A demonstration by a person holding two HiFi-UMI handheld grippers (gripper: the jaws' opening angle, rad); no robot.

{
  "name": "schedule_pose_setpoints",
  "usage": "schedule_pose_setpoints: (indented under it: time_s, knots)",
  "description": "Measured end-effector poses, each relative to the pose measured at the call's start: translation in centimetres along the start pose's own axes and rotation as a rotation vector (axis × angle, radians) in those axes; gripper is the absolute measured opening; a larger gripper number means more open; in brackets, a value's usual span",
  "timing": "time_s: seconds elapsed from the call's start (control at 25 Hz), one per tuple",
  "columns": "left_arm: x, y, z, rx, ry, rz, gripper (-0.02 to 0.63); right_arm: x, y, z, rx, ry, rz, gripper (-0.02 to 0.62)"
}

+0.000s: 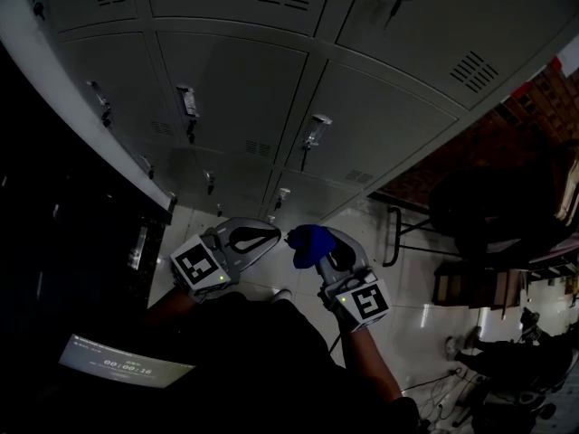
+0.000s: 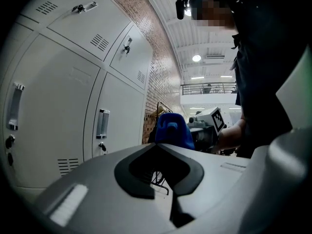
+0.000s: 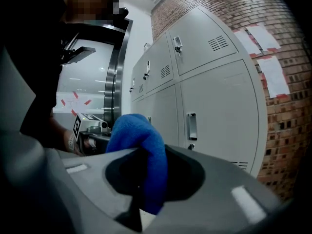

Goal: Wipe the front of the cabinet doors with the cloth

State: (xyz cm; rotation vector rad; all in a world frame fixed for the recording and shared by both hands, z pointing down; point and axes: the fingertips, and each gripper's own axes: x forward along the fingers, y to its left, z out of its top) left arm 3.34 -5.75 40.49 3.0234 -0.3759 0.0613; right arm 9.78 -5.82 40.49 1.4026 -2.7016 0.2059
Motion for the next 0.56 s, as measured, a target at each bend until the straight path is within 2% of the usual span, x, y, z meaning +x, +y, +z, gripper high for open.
schedule_pose_setpoints:
  time_s: [0.56]
  knots:
    - [-0.1, 0.08, 0.19, 0.006, 0.006, 0.001, 0.002, -0.08, 0.22, -0.17, 0.009, 0.014, 0.003, 0.069]
